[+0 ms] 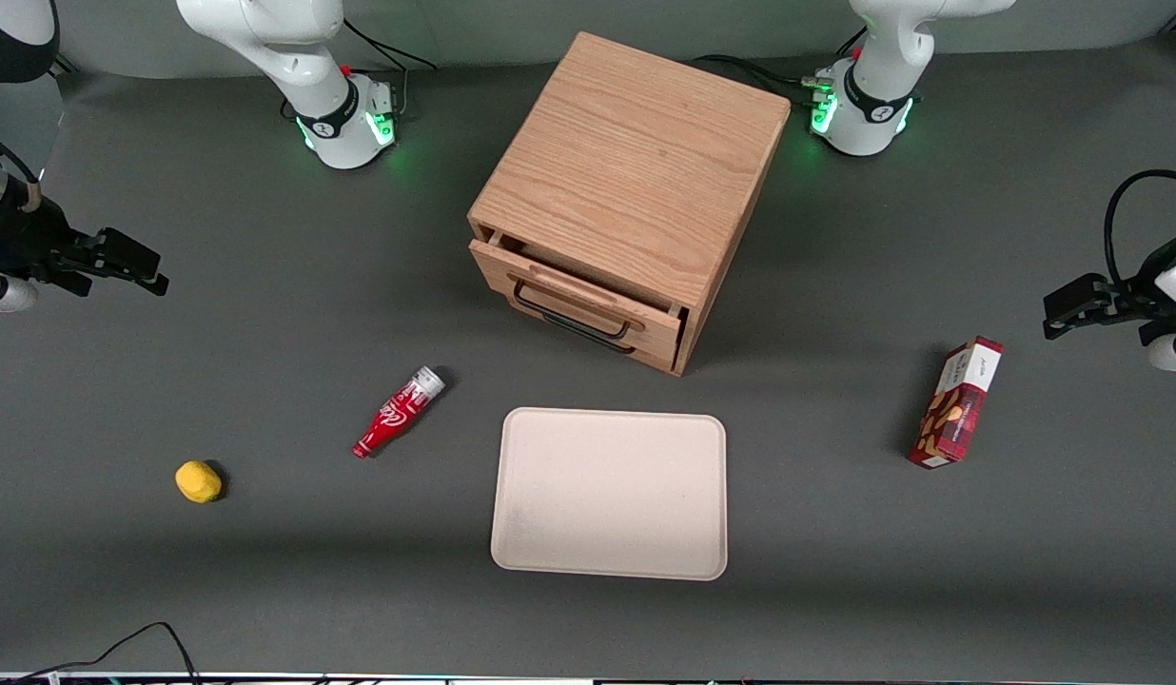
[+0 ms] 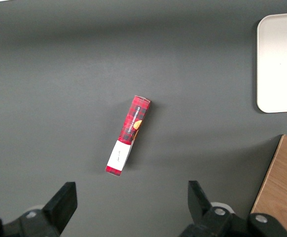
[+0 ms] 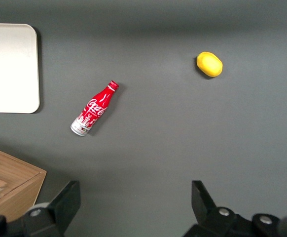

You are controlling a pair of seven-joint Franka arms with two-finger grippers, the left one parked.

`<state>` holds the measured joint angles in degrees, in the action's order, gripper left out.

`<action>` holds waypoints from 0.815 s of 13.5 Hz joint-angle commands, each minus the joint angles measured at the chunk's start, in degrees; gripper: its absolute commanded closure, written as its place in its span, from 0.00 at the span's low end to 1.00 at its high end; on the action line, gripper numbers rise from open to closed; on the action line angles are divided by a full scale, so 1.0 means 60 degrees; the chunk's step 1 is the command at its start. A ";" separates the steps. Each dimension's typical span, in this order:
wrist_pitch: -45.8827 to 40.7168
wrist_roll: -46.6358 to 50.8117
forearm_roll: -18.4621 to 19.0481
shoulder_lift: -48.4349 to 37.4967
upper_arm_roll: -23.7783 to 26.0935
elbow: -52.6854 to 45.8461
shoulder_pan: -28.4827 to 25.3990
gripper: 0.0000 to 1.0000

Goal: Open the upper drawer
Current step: 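Move the right gripper toward the black handle of the wooden drawer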

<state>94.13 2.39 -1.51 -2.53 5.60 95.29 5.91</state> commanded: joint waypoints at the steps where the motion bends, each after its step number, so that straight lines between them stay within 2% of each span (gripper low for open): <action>1: -0.0117 0.0188 -0.0042 -0.0091 -0.0026 0.0099 0.0040 0.00; 5: -0.0015 0.0071 0.0002 0.0273 0.0047 -0.0308 -0.0120 0.00; 8: -0.0117 -0.0031 -0.0202 0.1385 0.1069 -0.1363 -0.0500 0.00; 9: -0.0103 -0.0061 -0.0522 0.1664 0.1624 -0.1670 -0.0530 0.00; 11: -0.0073 -0.0163 -0.0613 0.2555 0.2722 -0.2503 -0.0574 0.00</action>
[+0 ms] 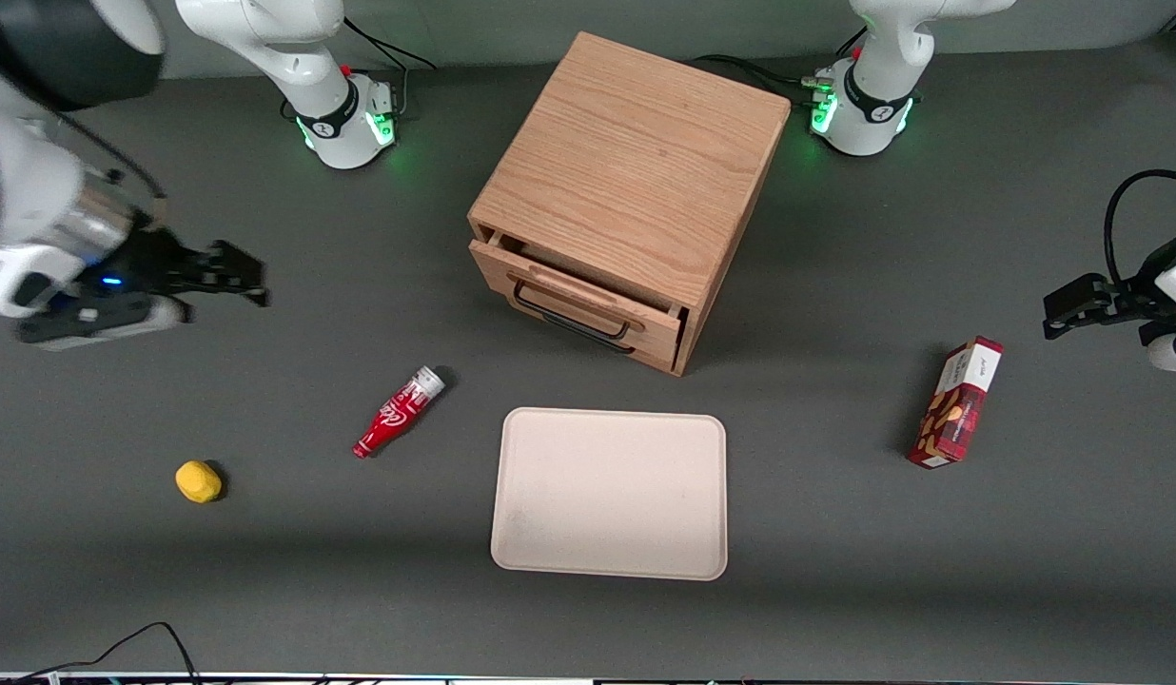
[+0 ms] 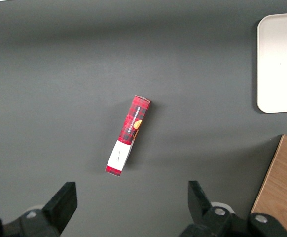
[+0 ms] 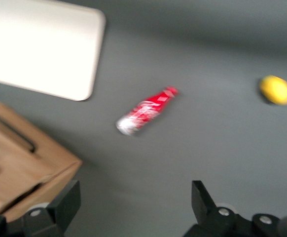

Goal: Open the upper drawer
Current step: 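Move the right gripper toward the black handle of the wooden drawer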

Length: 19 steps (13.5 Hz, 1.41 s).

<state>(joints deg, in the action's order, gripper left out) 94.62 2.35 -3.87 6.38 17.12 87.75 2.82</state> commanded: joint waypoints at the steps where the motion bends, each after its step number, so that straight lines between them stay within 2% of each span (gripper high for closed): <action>1: -0.0126 -0.0301 -0.0190 0.1452 0.1432 -0.1555 -0.0075 0.00; 3: -0.0038 -0.0624 -0.0175 0.2141 0.2270 -0.2025 -0.0425 0.00; 4: 0.0020 -0.0640 -0.0175 0.2449 0.2346 -0.2259 -0.0746 0.00; 5: 0.0137 -0.0756 -0.0160 0.2698 0.2347 -0.2392 -0.1082 0.00; 8: 0.0489 -0.2509 -0.0145 0.3344 0.2361 -0.2817 -0.1583 0.00; 12: 0.0533 -0.2691 -0.0131 0.3681 0.2362 -0.2731 -0.2036 0.00; 14: 0.1029 -0.2691 -0.0087 0.3901 0.2347 -0.2425 -0.2067 0.00; 17: 0.1660 -0.2705 0.0672 0.4325 0.2361 -0.2101 -0.2097 0.00; 19: 0.1909 -0.2778 0.0763 0.4575 0.2361 -0.2100 -0.2082 0.00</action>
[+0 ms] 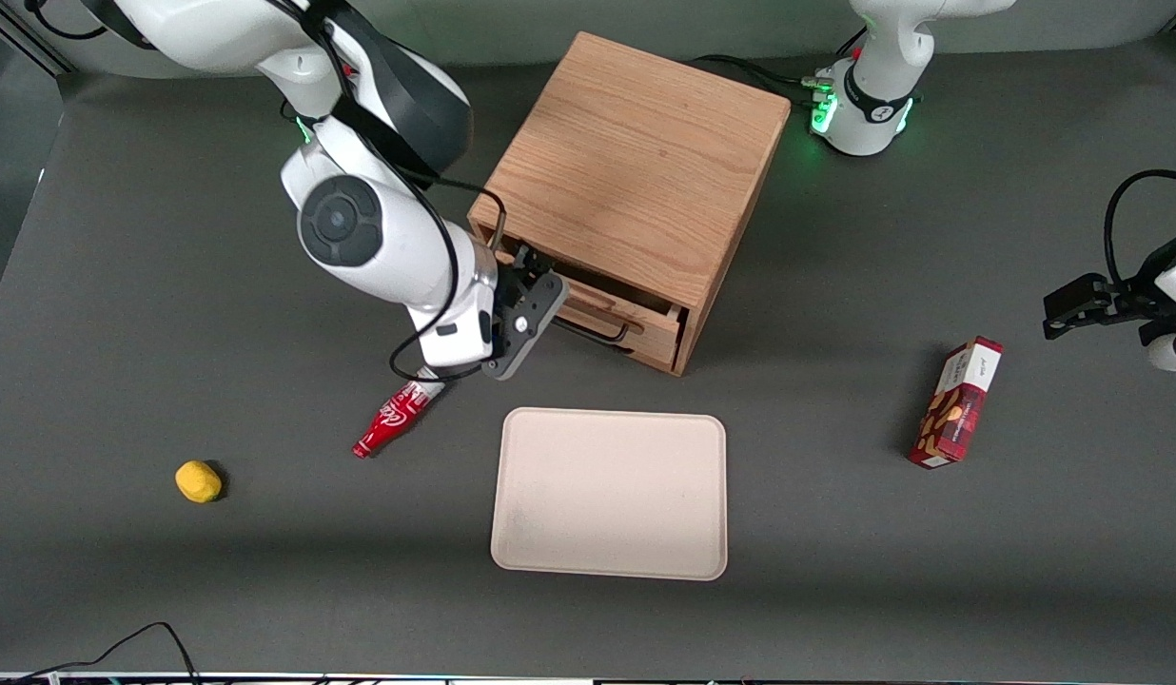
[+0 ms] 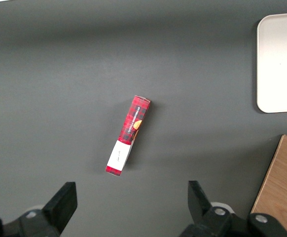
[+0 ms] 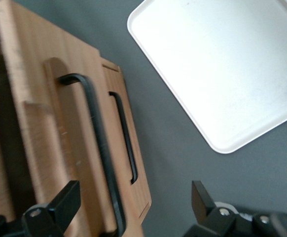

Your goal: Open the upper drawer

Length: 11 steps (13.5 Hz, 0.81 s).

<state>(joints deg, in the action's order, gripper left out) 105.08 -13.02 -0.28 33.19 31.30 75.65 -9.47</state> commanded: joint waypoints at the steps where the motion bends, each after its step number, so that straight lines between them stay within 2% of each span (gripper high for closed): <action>1: 0.0573 -0.0377 0.0207 0.0196 -0.0002 0.0163 -0.0048 0.00; 3: 0.1161 -0.0364 0.0237 0.0284 -0.0002 0.0516 -0.0063 0.00; 11: 0.1281 -0.0569 0.0296 0.0285 0.0114 0.0459 0.0025 0.00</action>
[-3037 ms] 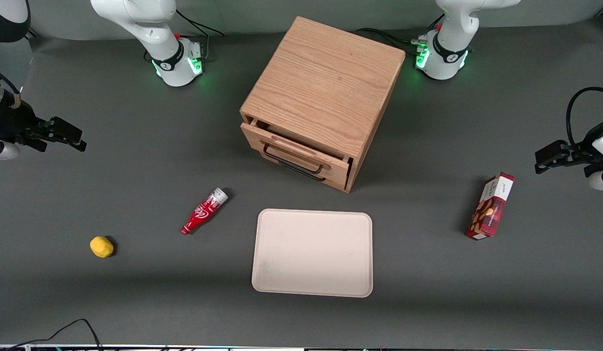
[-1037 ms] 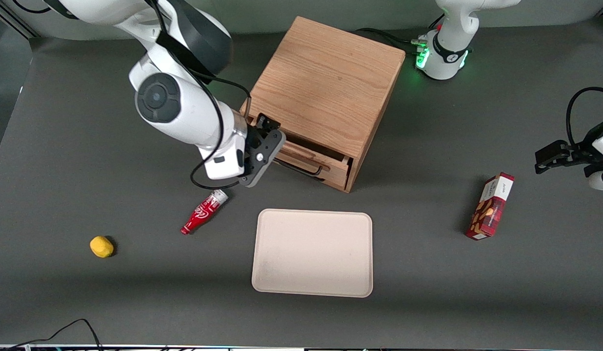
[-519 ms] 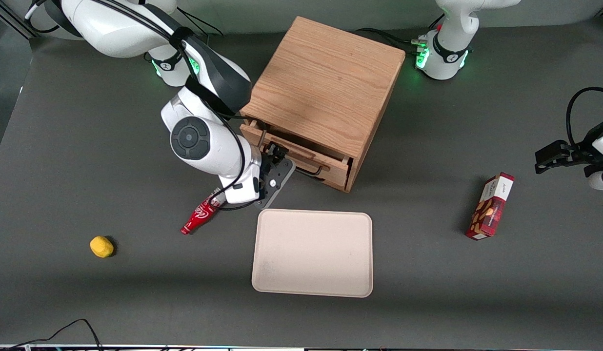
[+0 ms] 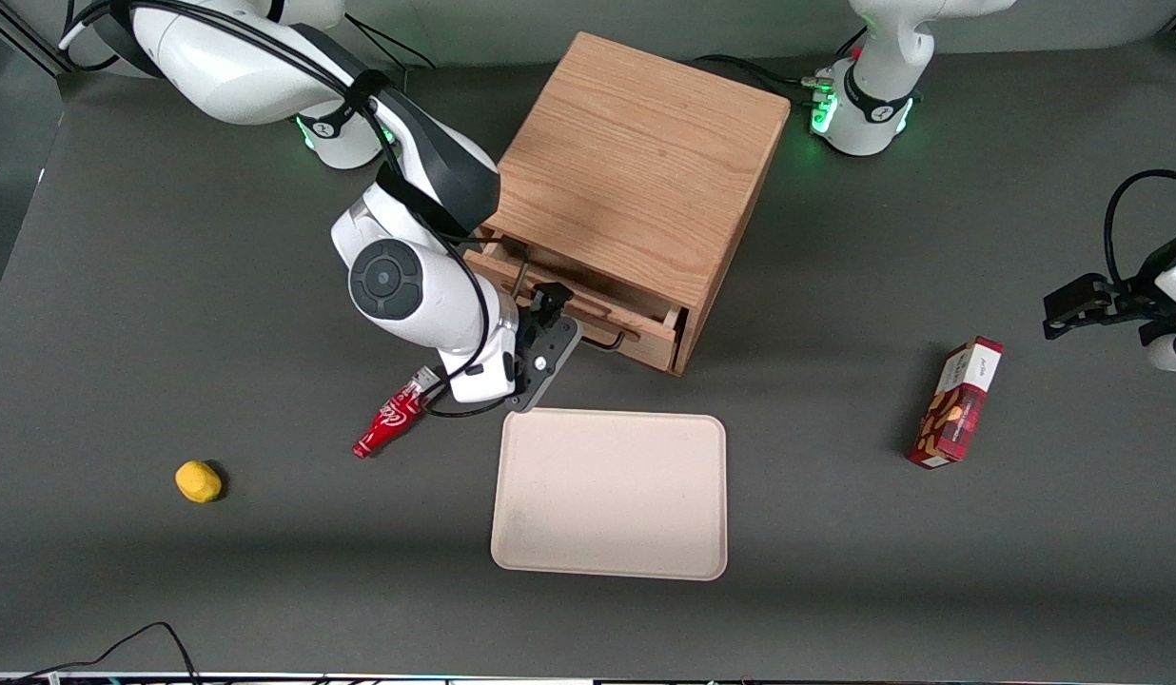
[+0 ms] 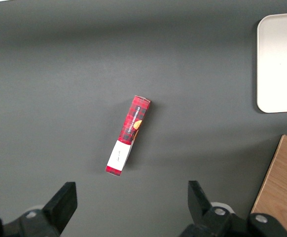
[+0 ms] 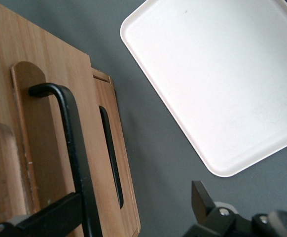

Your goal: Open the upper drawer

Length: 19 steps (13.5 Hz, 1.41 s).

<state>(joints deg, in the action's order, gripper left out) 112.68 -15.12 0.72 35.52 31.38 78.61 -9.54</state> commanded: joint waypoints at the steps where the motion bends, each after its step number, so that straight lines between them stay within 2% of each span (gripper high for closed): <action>1: -0.0277 -0.0204 0.0114 -0.0147 0.0333 -0.0079 0.0138 0.00; 7: -0.0383 -0.0655 0.0260 -0.0002 0.0380 -0.0095 0.0242 0.00; 9: 0.0171 -0.0863 0.0727 0.0261 0.0321 -0.0080 0.0285 0.00; 10: 0.0334 -0.0964 0.0773 0.0364 0.0307 -0.0094 0.0315 0.00; 19: 0.0599 -0.1872 0.0759 0.0715 0.0013 -0.0840 0.0973 0.00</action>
<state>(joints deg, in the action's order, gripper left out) 116.11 -23.60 4.62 37.90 31.26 76.37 -4.57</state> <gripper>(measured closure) 0.000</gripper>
